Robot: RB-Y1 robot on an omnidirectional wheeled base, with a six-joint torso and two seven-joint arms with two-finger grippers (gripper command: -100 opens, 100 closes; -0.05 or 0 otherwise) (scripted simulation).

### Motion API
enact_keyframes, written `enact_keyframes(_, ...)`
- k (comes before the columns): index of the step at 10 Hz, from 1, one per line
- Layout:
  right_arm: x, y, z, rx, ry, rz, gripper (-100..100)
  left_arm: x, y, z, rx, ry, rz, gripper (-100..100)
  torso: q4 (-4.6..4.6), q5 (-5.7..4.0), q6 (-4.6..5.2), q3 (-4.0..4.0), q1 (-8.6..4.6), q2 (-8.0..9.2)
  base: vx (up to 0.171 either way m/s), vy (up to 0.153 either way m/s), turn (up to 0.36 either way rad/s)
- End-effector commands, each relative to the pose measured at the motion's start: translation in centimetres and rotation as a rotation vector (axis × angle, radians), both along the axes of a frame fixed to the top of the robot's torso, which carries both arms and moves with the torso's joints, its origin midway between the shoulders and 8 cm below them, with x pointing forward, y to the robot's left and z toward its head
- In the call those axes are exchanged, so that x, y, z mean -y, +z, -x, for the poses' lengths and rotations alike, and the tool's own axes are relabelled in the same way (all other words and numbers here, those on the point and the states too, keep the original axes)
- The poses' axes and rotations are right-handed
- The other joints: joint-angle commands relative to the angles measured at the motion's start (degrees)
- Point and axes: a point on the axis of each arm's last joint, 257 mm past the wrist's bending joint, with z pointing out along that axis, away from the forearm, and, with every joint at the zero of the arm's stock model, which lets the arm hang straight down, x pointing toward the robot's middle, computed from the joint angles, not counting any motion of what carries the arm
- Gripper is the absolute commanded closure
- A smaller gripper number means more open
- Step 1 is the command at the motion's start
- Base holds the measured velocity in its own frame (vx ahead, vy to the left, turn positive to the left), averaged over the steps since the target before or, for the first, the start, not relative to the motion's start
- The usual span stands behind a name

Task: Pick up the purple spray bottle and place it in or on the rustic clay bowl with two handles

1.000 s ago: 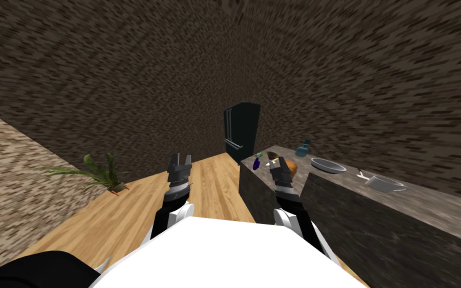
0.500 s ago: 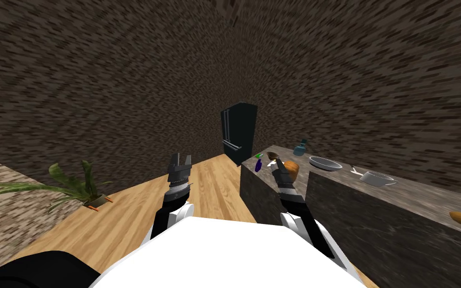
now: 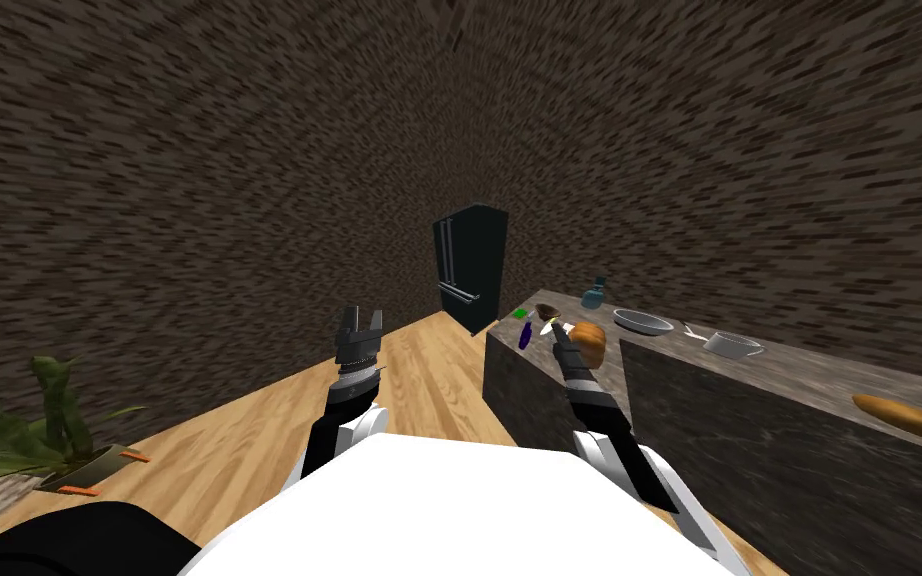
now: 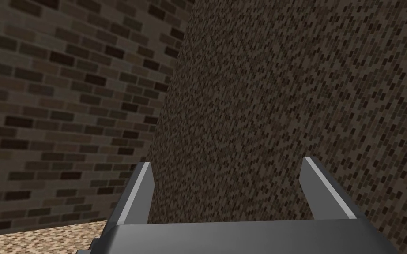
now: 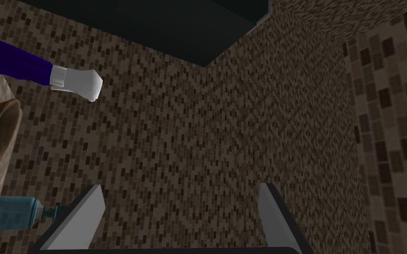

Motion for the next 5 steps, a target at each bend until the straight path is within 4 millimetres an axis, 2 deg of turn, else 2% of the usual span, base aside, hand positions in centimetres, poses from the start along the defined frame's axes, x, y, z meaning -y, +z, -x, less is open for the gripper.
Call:
enact_keyframes(1, 1.6, -1.4, 0.1, -0.054, -0.050, 0.055, -100, 0.0, 0.0, 0.0, 0.000, 0.000, 0.000, 0, 0.00, 0.00, 0.00, 0.00, 0.00, 0.00, 0.109, 0.213, -0.187)
enact_keyframes(3, 3.6, -3.1, 0.2, -0.121, -0.112, 0.117, -100, 0.0, 0.0, 0.0, 0.000, 0.000, 0.000, 0, 0.01, 0.02, 0.00, 0.03, 0.08, 0.04, 0.136, 0.237, -0.204)
enact_keyframes(5, 5.7, -4.7, 0.6, -0.188, -0.175, 0.180, -100, 0.0, 0.0, 0.0, 0.000, 0.000, 0.000, 0, -0.01, 0.03, 0.00, -0.04, 0.04, -0.06, 0.139, 0.204, -0.191)
